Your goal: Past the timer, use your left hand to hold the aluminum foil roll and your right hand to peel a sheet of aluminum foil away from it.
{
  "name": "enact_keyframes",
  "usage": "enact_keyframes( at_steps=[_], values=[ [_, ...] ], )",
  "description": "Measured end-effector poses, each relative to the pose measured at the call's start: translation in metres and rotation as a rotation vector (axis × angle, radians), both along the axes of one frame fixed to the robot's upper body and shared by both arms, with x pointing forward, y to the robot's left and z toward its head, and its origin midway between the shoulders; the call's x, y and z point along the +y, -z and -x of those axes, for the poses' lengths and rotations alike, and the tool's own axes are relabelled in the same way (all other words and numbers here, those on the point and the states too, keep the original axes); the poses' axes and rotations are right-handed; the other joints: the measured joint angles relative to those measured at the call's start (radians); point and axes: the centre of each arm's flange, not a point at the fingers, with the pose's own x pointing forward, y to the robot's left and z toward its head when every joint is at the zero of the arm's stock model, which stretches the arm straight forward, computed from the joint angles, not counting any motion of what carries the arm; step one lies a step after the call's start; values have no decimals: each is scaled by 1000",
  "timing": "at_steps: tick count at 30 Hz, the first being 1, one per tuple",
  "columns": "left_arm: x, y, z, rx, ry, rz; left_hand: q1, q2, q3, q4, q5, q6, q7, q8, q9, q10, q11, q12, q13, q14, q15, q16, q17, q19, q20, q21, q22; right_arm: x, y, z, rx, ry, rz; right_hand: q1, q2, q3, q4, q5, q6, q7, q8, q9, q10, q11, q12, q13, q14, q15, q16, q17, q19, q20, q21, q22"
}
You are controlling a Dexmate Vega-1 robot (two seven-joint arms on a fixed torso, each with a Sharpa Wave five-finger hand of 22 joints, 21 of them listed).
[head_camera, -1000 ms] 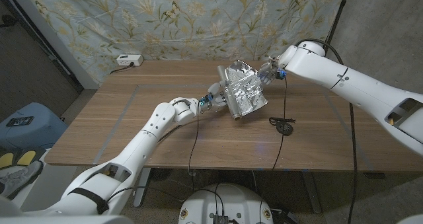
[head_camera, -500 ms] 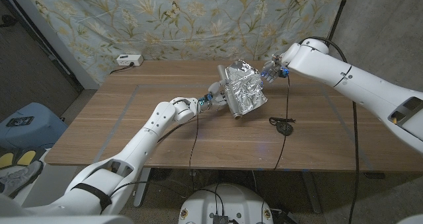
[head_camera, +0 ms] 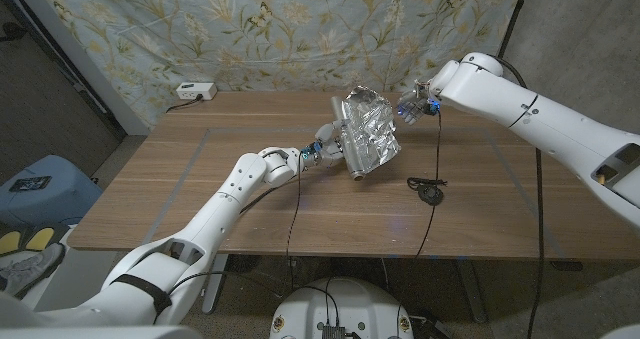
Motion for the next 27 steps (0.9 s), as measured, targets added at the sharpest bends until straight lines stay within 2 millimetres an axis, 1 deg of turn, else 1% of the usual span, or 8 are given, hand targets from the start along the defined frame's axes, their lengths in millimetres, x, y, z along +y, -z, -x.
enact_keyframes(
  at_steps=[7,10,14,16,18,21,24,27],
  values=[
    [0,1,0,1,1,-4,-1,3,4,-4,-4,2,1,0,-4,7,3,0,0,0,0,0,1,5,-5,0,0,-11,-8,4,29,-11,-23,-74,-16,-28,26,8,-89,43,-46,-16,-119,65,-81,-24,-117,96,-81,-39,-93,71,-49,-9],
    [0,2,0,2,2,-6,-2,4,4,-4,-4,2,1,0,-5,7,3,0,0,0,0,0,3,5,-5,0,0,-15,-10,6,66,-37,-41,-84,-18,-33,21,12,-123,55,-54,-22,-152,84,-111,-34,-159,127,-105,-53,-125,93,-68,-9],
    [0,2,1,3,2,-7,-2,4,4,-4,-4,2,1,0,-6,7,4,0,1,0,0,0,3,5,-5,0,0,-21,-14,9,82,-51,-56,-100,-19,-38,26,16,-149,68,-56,-26,-183,100,-138,-39,-196,154,-119,-67,-159,113,-87,-14],
    [0,3,1,3,2,-7,-3,5,4,-4,-4,2,1,0,-9,7,3,0,3,0,0,0,3,5,-5,0,0,-22,-14,10,95,-66,-65,-108,-26,-47,27,16,-164,75,-56,-31,-199,110,-150,-39,-222,171,-129,-74,-175,128,-98,-14],
    [0,3,1,3,1,-7,-3,5,4,-4,-4,2,1,0,-9,7,3,0,3,0,0,0,3,5,-5,0,0,-24,-16,11,101,-73,-73,-121,-31,-54,30,19,-185,75,-63,-33,-214,121,-161,-39,-241,183,-133,-79,-186,140,-103,-14],
    [0,3,1,3,1,-8,-3,5,4,-4,-8,2,1,0,-9,7,3,0,3,0,0,0,3,5,-5,0,0,-26,-17,13,118,-99,-93,-164,-56,-82,43,26,-209,73,-63,-38,-234,134,-176,-39,-266,199,-133,-90,-203,149,-118,-14],
    [0,3,1,3,1,-8,-4,6,4,-4,-8,2,1,0,-13,7,4,0,3,0,0,0,3,5,-5,0,0,-27,-17,14,133,-121,-107,-217,-91,-125,63,51,-252,67,-63,-44,-266,155,-192,-41,-301,234,-133,-104,-223,170,-133,-14],
    [0,4,1,4,0,-8,-5,7,4,-5,-8,2,1,0,-14,7,4,0,3,0,0,0,3,7,-4,0,0,-28,-18,16,145,-142,-119,-259,-125,-166,80,86,-304,60,-70,-49,-304,166,-204,-47,-346,271,-133,-119,-246,197,-147,-14]
  ],
)
